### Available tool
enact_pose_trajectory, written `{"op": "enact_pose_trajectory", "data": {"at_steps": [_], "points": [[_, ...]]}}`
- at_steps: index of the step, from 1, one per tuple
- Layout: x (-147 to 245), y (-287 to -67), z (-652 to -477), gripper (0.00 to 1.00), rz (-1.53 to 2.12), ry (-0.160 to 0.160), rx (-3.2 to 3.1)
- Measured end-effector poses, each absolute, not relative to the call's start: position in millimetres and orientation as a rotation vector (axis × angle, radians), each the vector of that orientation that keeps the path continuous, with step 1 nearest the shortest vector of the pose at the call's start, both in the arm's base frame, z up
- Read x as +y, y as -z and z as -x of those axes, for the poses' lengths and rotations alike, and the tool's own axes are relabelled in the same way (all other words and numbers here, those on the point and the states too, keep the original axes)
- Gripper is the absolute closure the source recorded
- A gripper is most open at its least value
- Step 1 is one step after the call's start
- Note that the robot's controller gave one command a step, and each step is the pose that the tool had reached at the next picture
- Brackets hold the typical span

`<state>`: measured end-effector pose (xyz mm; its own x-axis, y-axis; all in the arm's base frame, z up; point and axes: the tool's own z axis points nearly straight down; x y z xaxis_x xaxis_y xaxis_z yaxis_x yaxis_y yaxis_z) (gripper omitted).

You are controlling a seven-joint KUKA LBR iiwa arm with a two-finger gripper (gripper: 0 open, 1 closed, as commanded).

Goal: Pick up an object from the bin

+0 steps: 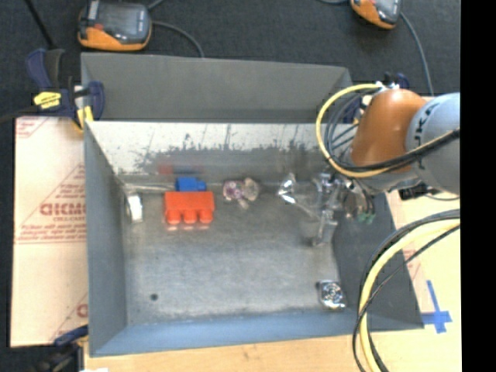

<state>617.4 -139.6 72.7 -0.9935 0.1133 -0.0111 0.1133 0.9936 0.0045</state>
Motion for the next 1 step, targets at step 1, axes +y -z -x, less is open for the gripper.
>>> {"op": "enact_pose_trajectory", "data": {"at_steps": [1], "points": [[-114.2, -71.6, -641.9, 0.0, -0.28, -0.002, 3.123]]}}
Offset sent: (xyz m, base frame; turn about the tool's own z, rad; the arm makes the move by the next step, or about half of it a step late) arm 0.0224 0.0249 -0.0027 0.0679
